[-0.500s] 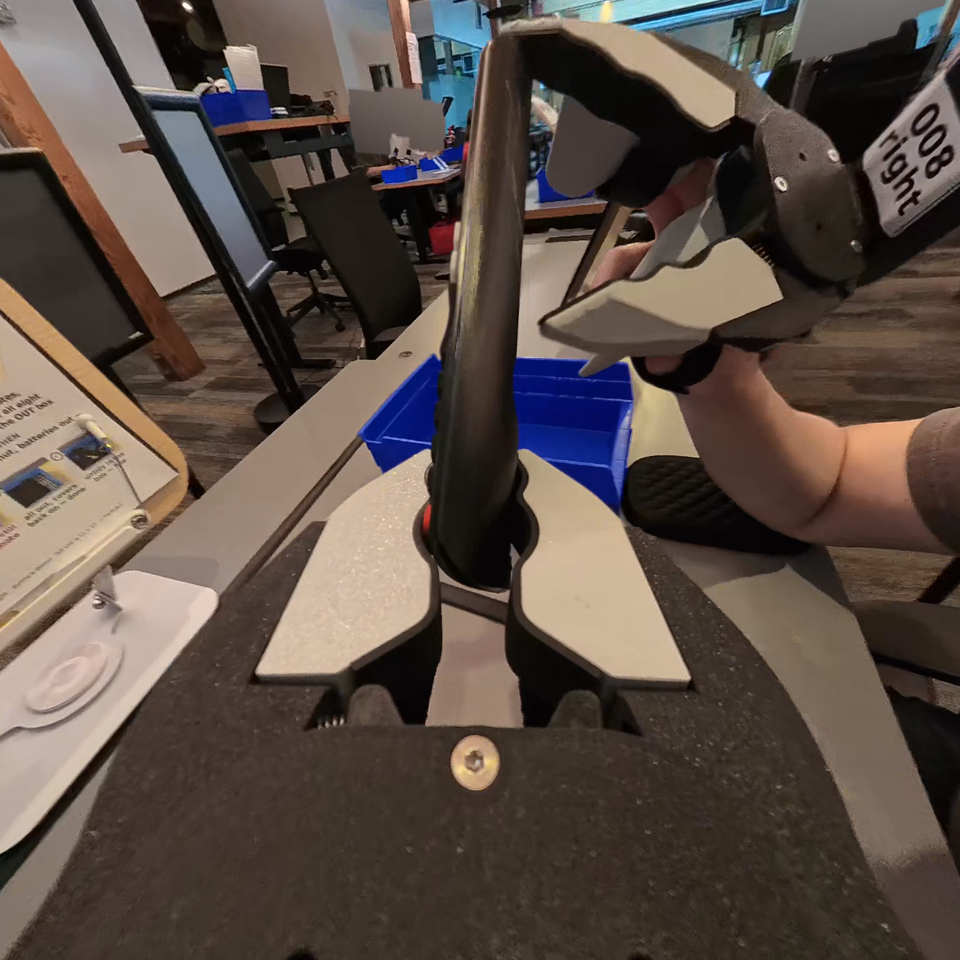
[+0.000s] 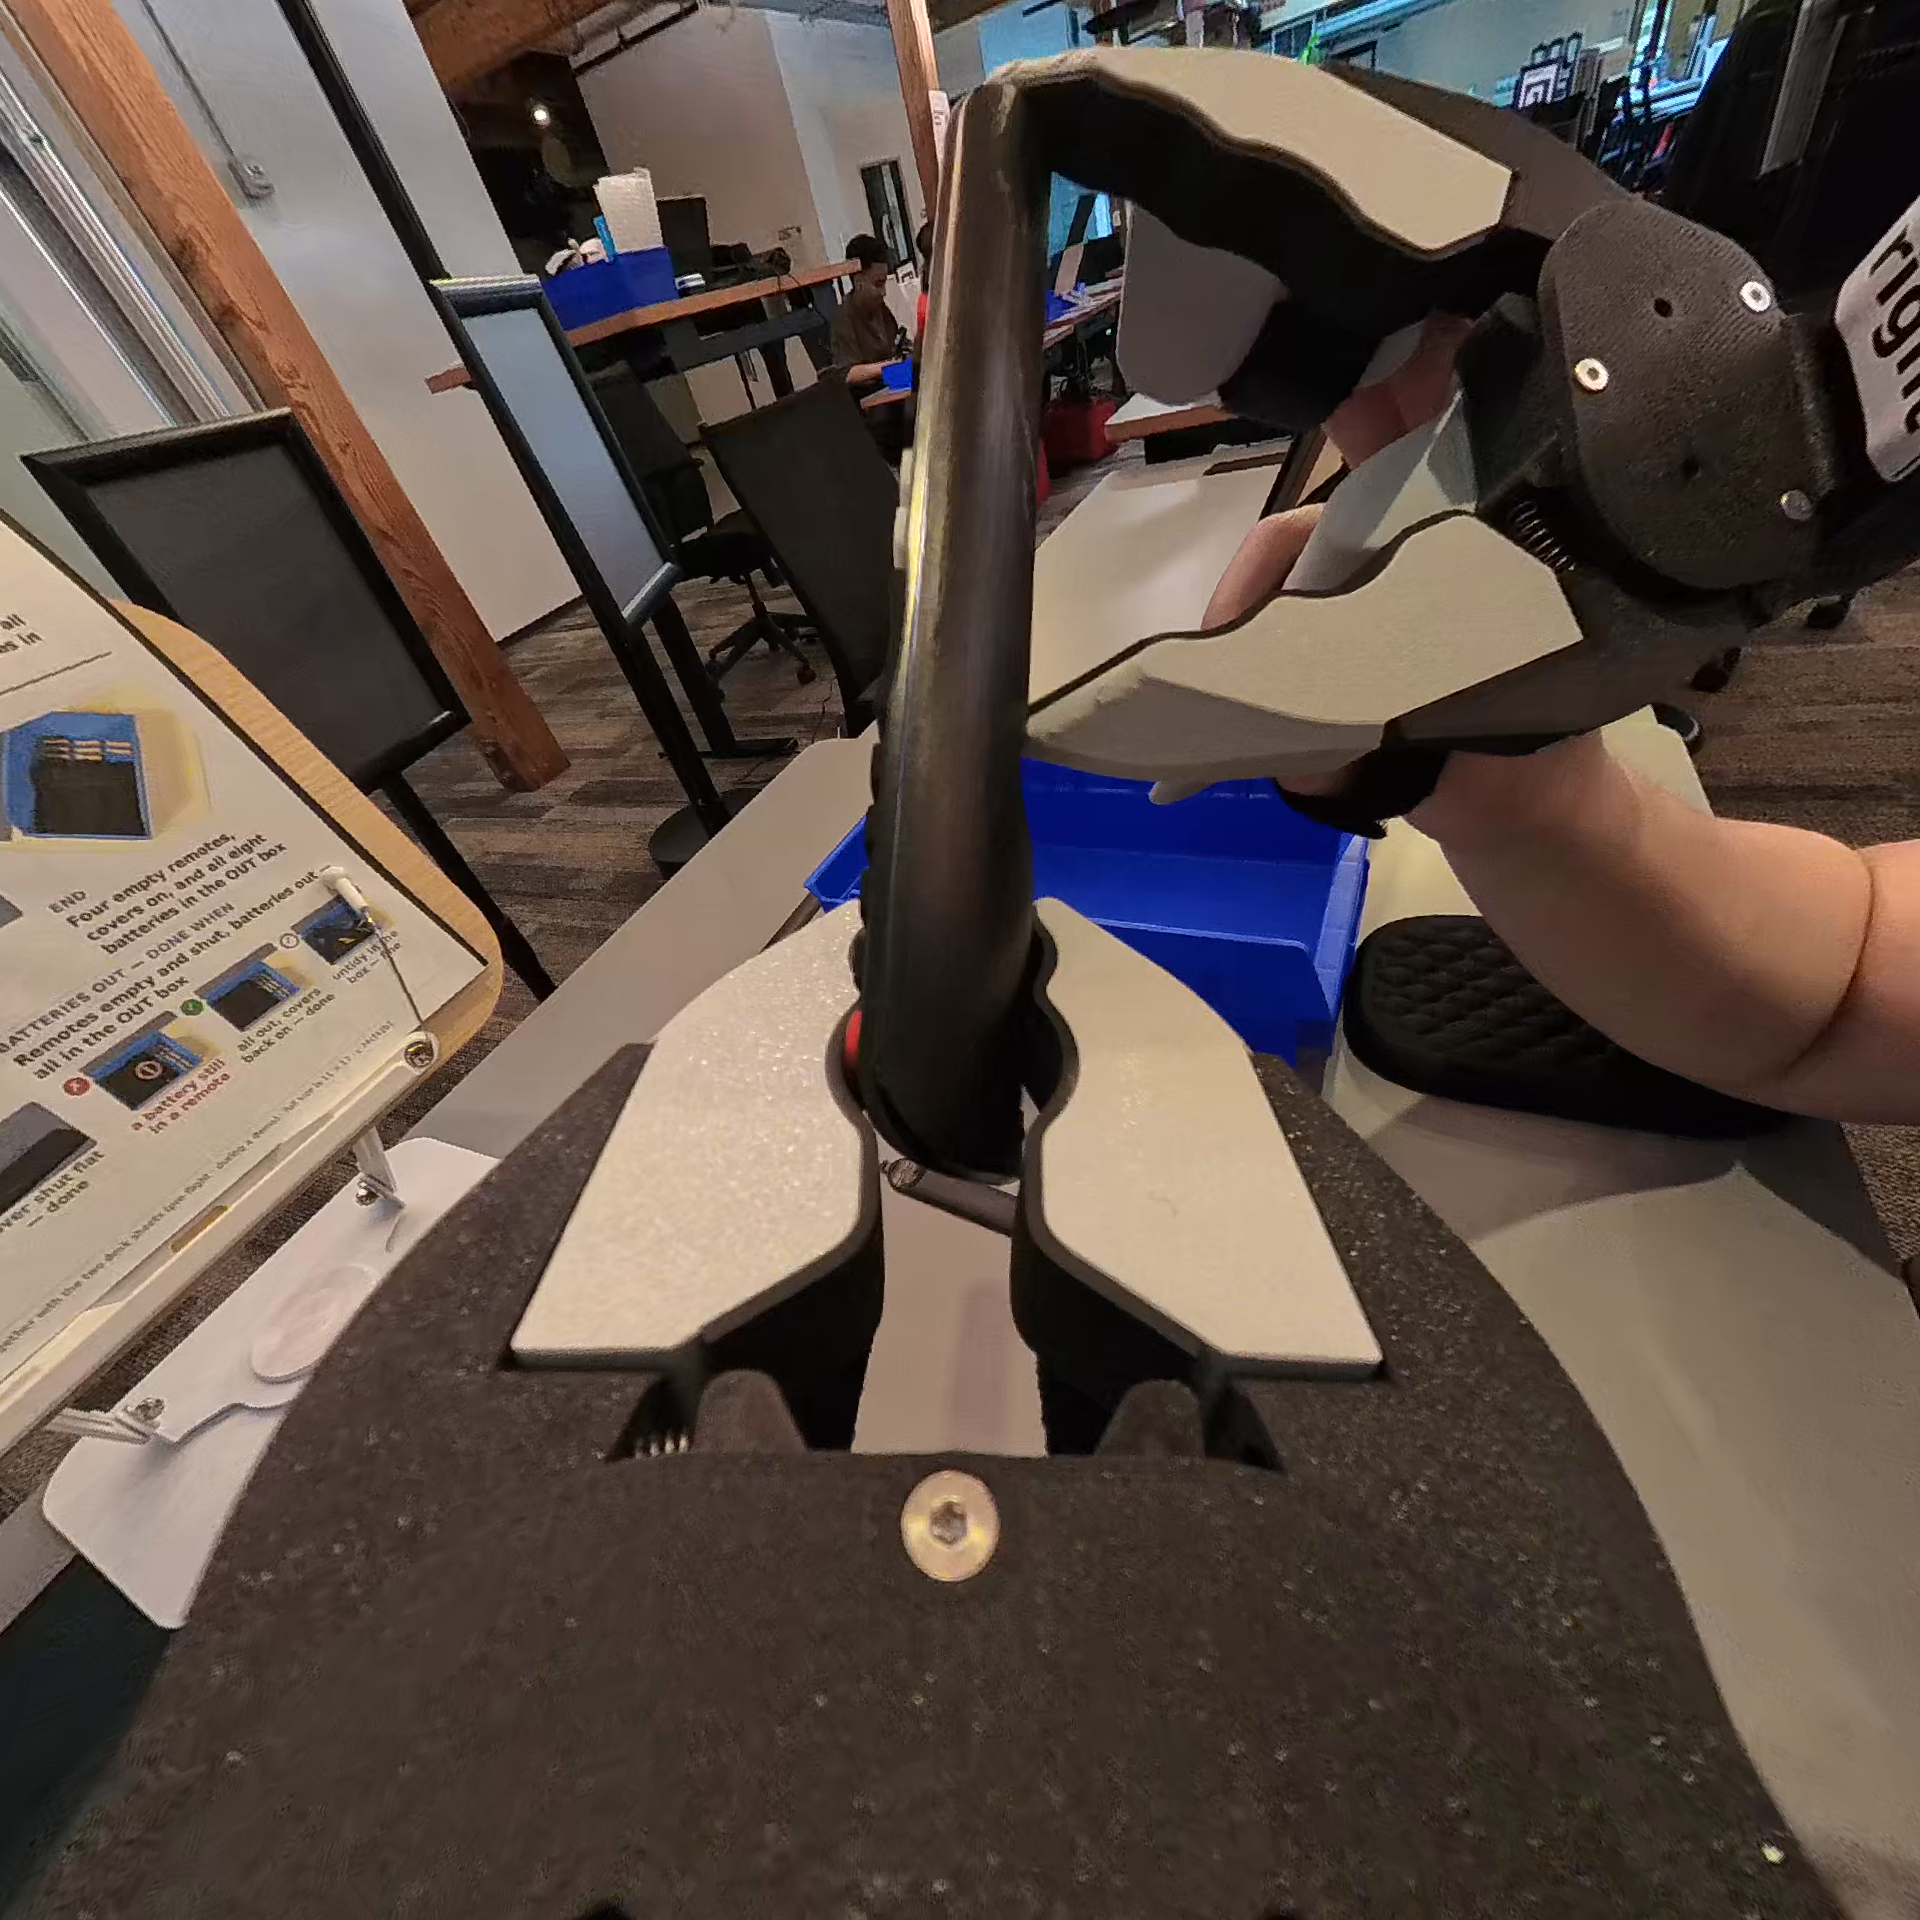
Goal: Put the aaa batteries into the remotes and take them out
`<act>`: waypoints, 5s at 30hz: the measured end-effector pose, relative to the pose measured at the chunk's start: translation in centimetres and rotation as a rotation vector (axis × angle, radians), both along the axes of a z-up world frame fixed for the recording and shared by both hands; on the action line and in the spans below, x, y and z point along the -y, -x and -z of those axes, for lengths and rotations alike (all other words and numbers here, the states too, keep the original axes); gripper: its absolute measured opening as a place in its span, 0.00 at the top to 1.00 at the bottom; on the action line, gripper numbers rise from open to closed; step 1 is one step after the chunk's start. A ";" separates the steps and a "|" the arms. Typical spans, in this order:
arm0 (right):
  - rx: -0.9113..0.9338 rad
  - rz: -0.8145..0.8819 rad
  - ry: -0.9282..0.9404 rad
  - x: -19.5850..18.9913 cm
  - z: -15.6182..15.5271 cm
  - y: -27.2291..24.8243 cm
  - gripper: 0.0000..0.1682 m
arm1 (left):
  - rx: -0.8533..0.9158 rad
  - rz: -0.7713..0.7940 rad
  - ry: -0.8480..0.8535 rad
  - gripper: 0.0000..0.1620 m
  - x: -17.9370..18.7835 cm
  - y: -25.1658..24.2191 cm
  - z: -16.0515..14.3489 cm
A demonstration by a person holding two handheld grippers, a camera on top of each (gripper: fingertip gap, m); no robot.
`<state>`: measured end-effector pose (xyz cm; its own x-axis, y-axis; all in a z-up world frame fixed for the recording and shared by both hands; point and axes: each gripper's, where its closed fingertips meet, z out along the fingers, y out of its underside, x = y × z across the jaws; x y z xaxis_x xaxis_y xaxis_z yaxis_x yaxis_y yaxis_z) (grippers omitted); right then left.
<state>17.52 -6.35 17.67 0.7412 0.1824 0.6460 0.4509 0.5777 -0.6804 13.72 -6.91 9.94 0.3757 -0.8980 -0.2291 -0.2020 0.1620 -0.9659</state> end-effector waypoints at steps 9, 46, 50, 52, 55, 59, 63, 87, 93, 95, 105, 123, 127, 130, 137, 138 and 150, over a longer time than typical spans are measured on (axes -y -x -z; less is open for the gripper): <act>0.000 0.011 -0.001 0.2 -0.1 -0.2 0.33 | -0.019 -0.045 -0.072 0.86 0.1 0.0 -0.2; 0.000 -0.206 0.106 0.4 0.0 -0.3 0.35 | 0.009 0.124 -0.022 0.85 1.5 -0.5 -0.4; 0.071 -0.226 0.111 0.7 0.4 -0.3 0.35 | -0.016 0.131 -0.032 0.86 1.5 -0.4 -0.1; 0.072 -0.250 0.128 0.9 0.3 -0.6 0.42 | -0.026 0.140 -0.026 0.85 1.5 -0.4 0.0; 0.039 -0.286 0.141 1.1 0.1 -0.6 0.46 | -0.025 0.140 -0.027 0.86 1.6 -0.4 -0.1; 0.042 -0.211 0.120 0.6 0.2 -0.3 0.40 | -0.021 0.134 -0.021 0.86 1.5 -0.3 -0.1; 0.099 -0.177 0.077 0.8 0.4 -0.2 0.37 | -0.030 0.152 0.015 0.86 1.7 -0.2 0.0; 0.208 -0.098 -0.036 0.6 0.8 0.2 0.35 | -0.075 0.116 0.049 0.85 1.1 -0.6 1.1; 0.053 -0.173 0.138 -0.3 0.6 -0.5 0.29 | -0.052 0.107 -0.001 0.85 1.4 -0.6 0.5; 0.023 -0.199 0.185 -0.5 0.8 -0.4 0.29 | -0.041 0.101 -0.006 0.86 1.4 -0.6 0.3; 0.020 -0.197 0.231 -0.8 1.4 -0.3 0.31 | -0.058 0.074 -0.040 0.85 1.1 -0.6 0.5; 0.041 -0.238 0.164 0.5 0.6 -0.3 0.36 | -0.071 0.058 -0.136 0.85 1.4 -0.7 0.1; 0.062 -0.217 0.143 0.4 0.7 -0.2 0.34 | -0.071 0.058 -0.140 0.86 1.4 -0.7 0.1; 0.059 -0.204 0.140 0.2 0.7 -0.2 0.33 | -0.079 0.038 -0.166 0.86 1.2 -0.6 0.0; 0.078 -0.194 0.119 0.6 0.5 -0.3 0.36 | -0.085 0.032 -0.200 0.86 1.3 -0.5 -0.2; 0.081 -0.192 0.117 0.7 0.5 -0.4 0.36 | -0.086 0.030 -0.205 0.86 1.3 -0.5 -0.2; 0.111 -0.219 0.174 1.0 0.9 -0.6 0.48 | -0.114 0.031 -0.211 0.86 1.1 -0.1 -0.1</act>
